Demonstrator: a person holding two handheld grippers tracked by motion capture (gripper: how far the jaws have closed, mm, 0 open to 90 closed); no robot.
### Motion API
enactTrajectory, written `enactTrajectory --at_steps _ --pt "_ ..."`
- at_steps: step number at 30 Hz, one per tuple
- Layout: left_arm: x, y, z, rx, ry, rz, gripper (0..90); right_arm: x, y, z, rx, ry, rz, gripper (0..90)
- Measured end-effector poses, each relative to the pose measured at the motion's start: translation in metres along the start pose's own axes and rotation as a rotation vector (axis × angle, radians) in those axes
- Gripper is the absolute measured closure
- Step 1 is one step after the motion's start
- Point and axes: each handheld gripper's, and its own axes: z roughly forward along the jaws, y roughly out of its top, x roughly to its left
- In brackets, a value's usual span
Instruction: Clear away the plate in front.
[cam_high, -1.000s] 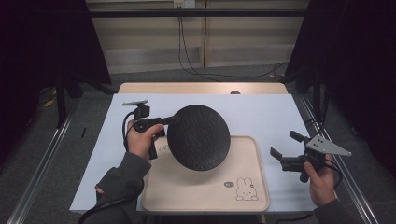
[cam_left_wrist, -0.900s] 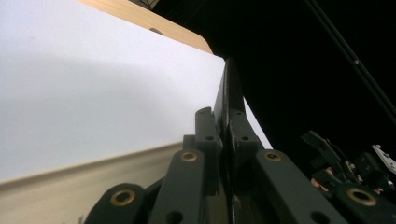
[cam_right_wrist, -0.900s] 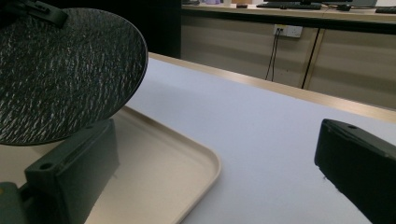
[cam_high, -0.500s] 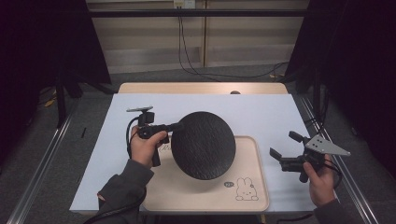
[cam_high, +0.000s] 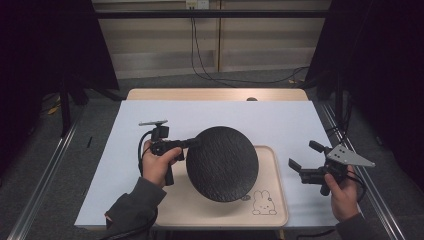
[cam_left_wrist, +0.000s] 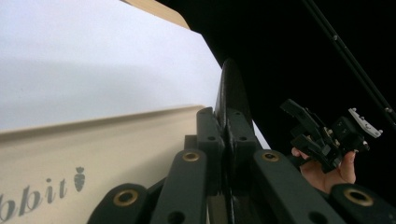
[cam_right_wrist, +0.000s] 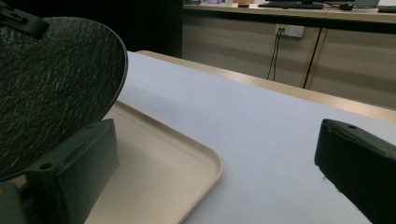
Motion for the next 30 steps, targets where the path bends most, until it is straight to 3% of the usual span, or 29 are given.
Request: enactTrajectory --at_steps 7,21,29,30 --pt "0.002 -0.013 0.002 0.014 0.000 -0.023 86.5 0.000 0.000 0.000 0.001 0.006 -0.001 0.0" --pt "0.005 -0.035 0.007 0.053 0.007 -0.032 86.0 0.000 0.000 0.000 0.000 0.004 -0.003 0.0" --pt "0.012 -0.042 0.012 0.081 0.038 -0.030 85.4 0.000 0.000 0.000 -0.001 0.008 0.001 0.0" --pt "0.013 -0.043 0.013 0.078 0.034 -0.045 85.6 0.000 0.000 0.001 -0.001 0.001 -0.001 0.0"
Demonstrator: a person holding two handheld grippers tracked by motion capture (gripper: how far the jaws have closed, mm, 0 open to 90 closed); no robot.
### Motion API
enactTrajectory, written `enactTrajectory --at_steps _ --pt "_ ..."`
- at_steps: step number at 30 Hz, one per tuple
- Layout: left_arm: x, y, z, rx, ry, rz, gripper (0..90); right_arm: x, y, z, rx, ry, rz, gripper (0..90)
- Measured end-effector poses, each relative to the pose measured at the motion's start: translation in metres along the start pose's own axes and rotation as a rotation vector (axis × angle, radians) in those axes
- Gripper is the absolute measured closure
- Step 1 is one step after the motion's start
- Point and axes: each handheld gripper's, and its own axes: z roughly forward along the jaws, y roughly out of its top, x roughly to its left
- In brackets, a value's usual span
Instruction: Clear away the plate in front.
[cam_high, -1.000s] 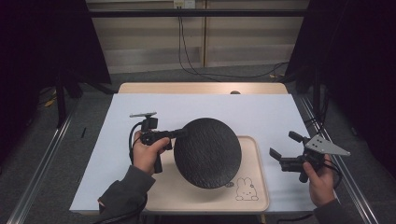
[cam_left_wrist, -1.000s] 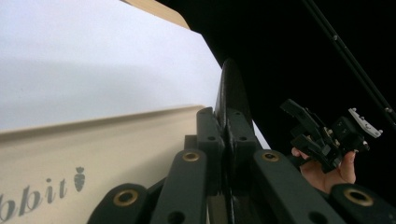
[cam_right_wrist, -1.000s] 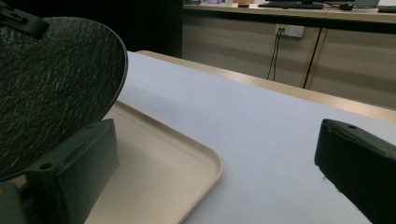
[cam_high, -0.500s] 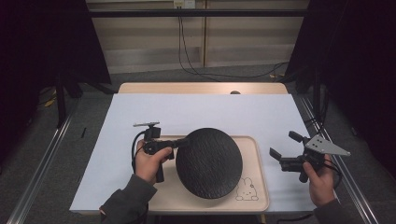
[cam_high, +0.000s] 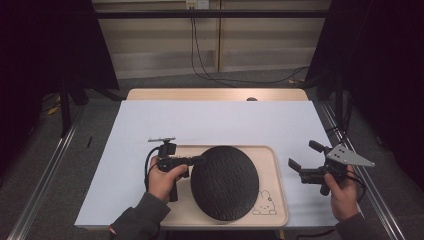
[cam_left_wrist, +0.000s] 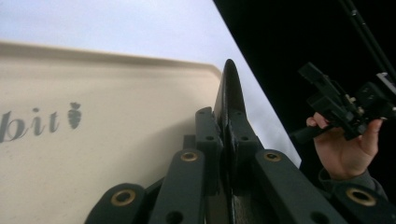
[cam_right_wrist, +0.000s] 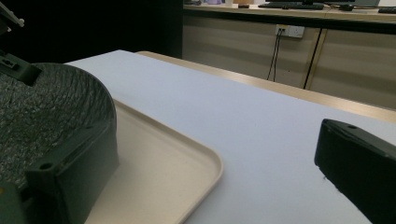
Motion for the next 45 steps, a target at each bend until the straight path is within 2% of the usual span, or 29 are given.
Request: enactTrajectory --at_steps 1,4,11,14,22,26,29,33,37,42,44,45 --pt "0.001 0.000 0.000 -0.007 -0.004 -0.002 85.6 0.000 0.000 0.001 -0.004 0.003 0.005 0.0" --pt "0.003 -0.001 0.000 -0.005 0.020 0.015 86.5 0.000 0.000 0.000 -0.001 0.003 0.002 0.0" --pt "0.002 -0.003 0.001 -0.028 0.026 0.036 87.0 0.000 0.000 0.000 -0.004 0.004 -0.004 0.0" --pt "0.001 -0.003 0.001 -0.033 0.035 0.066 87.0 0.001 0.000 0.000 -0.006 0.002 -0.003 0.0" --pt "0.002 -0.005 0.002 -0.053 0.053 0.055 86.9 0.001 0.001 0.001 -0.009 0.007 -0.005 0.0" --pt "0.003 -0.006 0.003 -0.058 0.064 0.068 86.4 0.001 0.001 0.000 -0.012 0.004 0.000 0.0" --pt "0.003 -0.007 0.003 -0.076 0.077 0.068 86.0 0.001 0.001 0.000 -0.007 0.009 -0.005 0.0" --pt "0.005 -0.008 0.003 -0.072 0.101 0.073 85.0 0.001 0.001 0.000 -0.012 0.009 -0.008 0.0" --pt "0.006 -0.010 0.006 -0.078 0.140 0.099 83.4 0.001 0.001 0.000 -0.005 0.009 -0.006 0.0" --pt "0.011 -0.011 0.006 -0.087 0.123 0.044 84.0 0.001 0.001 0.000 -0.009 0.006 -0.007 0.0" --pt "0.014 -0.011 0.006 -0.078 0.134 0.058 83.7 0.001 0.001 0.001 -0.006 0.011 -0.005 0.0" --pt "0.015 -0.011 0.007 -0.080 0.134 0.046 83.3 0.001 0.001 0.001 -0.004 0.013 -0.006 0.0"
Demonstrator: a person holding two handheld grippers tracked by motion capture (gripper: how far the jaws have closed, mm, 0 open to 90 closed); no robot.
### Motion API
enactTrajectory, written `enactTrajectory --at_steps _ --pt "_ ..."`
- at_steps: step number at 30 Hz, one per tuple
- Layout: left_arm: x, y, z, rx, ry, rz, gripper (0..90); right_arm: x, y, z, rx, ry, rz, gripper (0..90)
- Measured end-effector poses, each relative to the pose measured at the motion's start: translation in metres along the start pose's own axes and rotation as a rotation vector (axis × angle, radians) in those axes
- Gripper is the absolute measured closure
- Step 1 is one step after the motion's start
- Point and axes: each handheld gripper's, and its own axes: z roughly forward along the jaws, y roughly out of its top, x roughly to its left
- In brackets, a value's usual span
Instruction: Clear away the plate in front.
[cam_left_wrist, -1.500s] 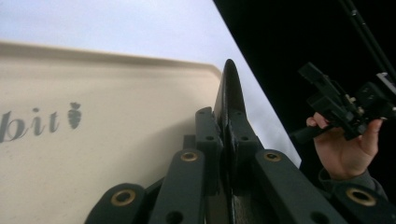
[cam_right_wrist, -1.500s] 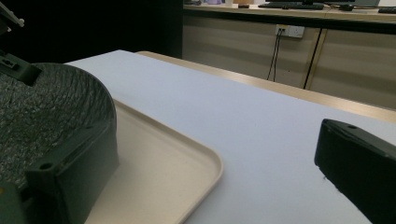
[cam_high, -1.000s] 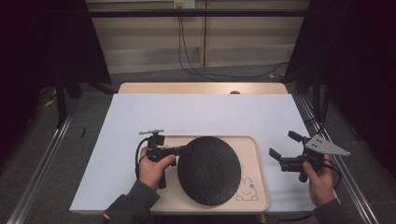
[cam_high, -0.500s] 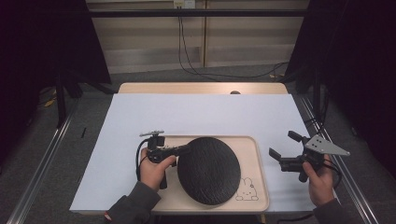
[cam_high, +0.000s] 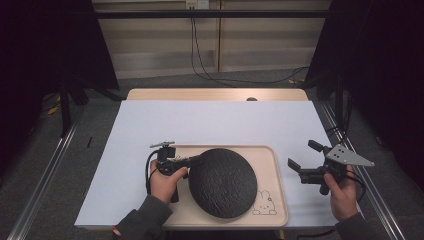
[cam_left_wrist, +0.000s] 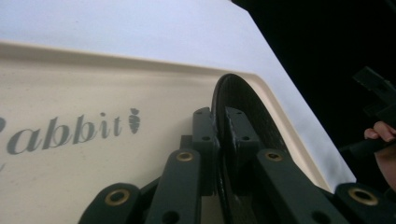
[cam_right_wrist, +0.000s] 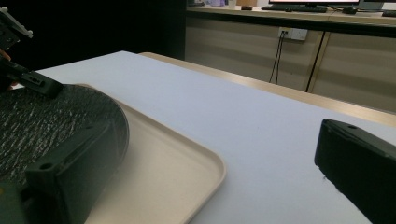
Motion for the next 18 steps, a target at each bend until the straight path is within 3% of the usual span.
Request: enactTrajectory --at_steps 9,18 --pt "0.0033 -0.0006 0.0032 0.005 0.032 0.026 81.8 -0.0004 0.0004 -0.0003 -0.007 -0.003 -0.005 0.0" --pt "0.0076 0.0025 0.0101 0.011 0.036 0.056 80.7 0.0004 0.0007 0.0005 -0.008 0.000 -0.005 0.0"
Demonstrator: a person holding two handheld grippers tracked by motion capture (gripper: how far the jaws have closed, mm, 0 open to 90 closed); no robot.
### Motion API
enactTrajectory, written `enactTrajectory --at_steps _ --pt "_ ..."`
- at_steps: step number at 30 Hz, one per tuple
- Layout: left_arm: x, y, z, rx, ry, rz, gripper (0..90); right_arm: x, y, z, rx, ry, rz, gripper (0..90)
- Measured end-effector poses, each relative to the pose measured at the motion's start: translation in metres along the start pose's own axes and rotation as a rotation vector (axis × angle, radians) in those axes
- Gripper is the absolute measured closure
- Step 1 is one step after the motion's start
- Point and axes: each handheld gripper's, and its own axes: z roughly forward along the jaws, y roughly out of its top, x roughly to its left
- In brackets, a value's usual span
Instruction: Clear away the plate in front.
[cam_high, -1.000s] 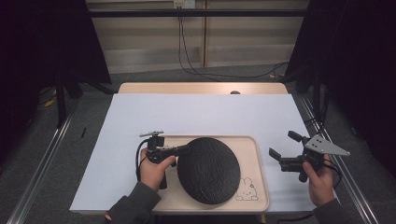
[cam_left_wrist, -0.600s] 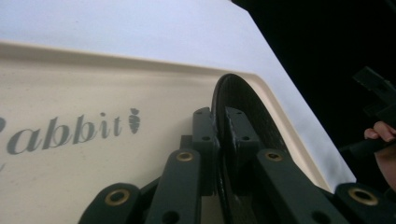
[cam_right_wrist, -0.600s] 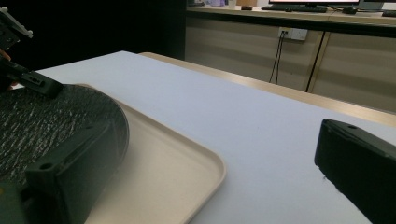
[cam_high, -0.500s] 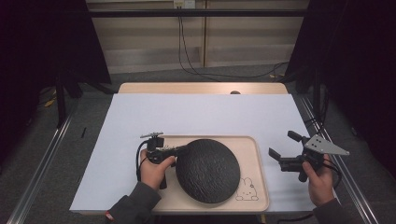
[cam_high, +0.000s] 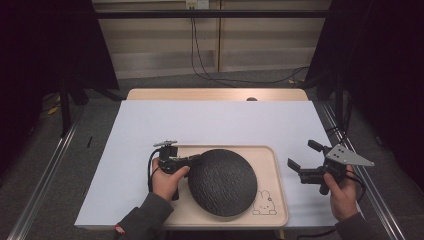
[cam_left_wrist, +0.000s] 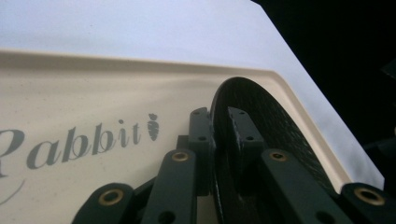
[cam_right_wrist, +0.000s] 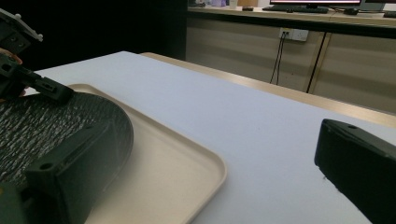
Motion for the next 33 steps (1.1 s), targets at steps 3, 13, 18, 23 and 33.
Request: enactTrajectory --at_steps 3,13,18,23,33 --pt "0.002 0.000 0.002 -0.002 -0.001 -0.004 80.7 0.000 0.000 0.000 0.001 -0.001 -0.002 0.0" --pt "0.004 -0.001 0.006 -0.002 0.039 0.015 78.8 0.000 0.000 0.000 -0.001 0.004 -0.004 0.0" --pt "0.005 -0.001 0.006 0.001 0.088 0.050 79.5 0.000 0.000 0.000 0.003 0.003 -0.004 0.0" --pt "0.004 0.004 -0.002 -0.068 0.083 0.065 78.7 0.000 0.000 0.001 0.004 0.005 -0.005 0.0" --pt "0.001 0.009 -0.009 -0.117 0.084 0.111 55.7 0.000 0.000 0.001 0.007 0.004 -0.006 0.0"
